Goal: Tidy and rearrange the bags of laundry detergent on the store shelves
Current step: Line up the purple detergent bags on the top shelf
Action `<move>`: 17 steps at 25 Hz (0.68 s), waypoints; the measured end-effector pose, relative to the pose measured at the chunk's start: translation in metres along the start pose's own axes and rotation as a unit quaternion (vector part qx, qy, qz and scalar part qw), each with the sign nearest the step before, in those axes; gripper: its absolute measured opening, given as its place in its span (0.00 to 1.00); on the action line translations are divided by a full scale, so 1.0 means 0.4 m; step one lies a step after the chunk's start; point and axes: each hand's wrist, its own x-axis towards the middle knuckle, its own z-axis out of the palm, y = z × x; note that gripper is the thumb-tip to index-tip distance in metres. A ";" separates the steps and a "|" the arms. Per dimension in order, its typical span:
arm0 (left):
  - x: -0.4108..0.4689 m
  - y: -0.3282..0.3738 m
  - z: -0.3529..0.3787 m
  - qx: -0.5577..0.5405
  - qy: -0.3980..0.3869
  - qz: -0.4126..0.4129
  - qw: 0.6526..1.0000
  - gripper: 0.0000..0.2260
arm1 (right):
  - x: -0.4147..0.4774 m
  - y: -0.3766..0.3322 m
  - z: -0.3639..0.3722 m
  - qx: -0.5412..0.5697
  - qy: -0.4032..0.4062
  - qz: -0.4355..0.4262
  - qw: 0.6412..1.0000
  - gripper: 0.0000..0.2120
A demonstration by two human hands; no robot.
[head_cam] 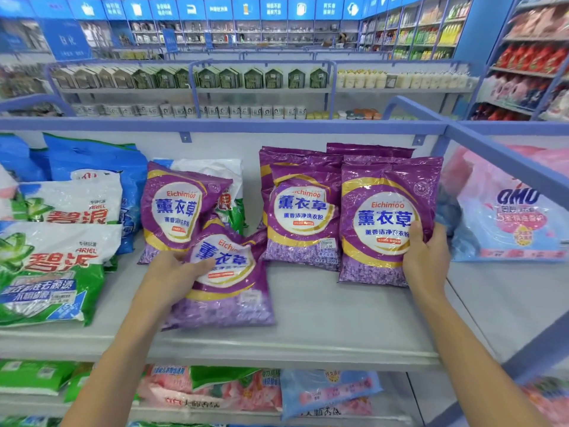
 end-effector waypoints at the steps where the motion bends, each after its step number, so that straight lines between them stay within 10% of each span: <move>1: -0.020 0.021 -0.019 -0.002 0.009 0.013 1.000 0.04 | -0.001 -0.002 -0.001 0.001 0.001 0.001 1.000 0.18; 10: -0.090 0.145 0.019 -0.264 -0.020 0.175 0.948 0.10 | 0.001 0.000 0.000 0.008 -0.005 0.014 1.000 0.16; 17: 0.078 0.155 0.283 -0.314 -0.041 0.112 0.942 0.12 | -0.001 -0.005 0.000 0.011 0.000 0.022 1.000 0.18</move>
